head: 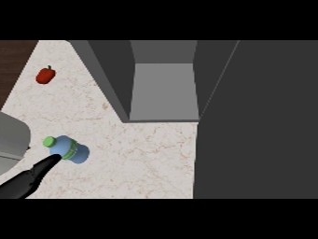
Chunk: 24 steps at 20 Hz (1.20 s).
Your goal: Pick up the bottled water, place it into the cabinet and close the cabinet
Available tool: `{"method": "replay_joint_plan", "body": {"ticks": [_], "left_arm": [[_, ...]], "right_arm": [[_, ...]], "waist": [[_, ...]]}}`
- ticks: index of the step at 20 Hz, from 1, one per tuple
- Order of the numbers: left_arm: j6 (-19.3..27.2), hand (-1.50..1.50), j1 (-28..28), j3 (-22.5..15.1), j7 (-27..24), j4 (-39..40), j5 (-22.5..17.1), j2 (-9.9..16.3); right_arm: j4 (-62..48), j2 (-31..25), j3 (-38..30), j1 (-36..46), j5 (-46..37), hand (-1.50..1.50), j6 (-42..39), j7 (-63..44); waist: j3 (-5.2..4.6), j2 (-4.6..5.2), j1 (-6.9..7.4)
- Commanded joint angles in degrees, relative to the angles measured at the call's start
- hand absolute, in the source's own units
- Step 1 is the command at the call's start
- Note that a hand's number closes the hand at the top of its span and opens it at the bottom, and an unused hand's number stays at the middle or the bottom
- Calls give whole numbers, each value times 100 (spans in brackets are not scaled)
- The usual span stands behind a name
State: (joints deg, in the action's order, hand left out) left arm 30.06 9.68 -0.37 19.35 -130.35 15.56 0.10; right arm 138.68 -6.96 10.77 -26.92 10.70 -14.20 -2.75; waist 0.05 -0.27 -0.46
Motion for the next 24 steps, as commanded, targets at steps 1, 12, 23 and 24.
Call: {"method": "replay_joint_plan", "body": {"ticks": [1,12,23,24], "left_arm": [[29,-150,345,-1,353,-56,161,-9],[173,-150,600,448,-904,1448,-1209,-9],[-867,-150,227,1329,-2776,3918,-3086,-9],[-1113,-150,231,1516,-2999,4190,-3149,-9]], "right_arm": [[1225,-105,112,-624,194,-150,36,-466],[1204,-156,531,-1761,-289,-150,-195,654],[1170,-383,702,-2264,-402,-150,-291,1115],[1669,-393,905,-2289,-540,-150,-147,704]], "waist": [[-6,2,-14],[-14,-11,-71],[-16,6,-66],[-30,15,-65]]}}
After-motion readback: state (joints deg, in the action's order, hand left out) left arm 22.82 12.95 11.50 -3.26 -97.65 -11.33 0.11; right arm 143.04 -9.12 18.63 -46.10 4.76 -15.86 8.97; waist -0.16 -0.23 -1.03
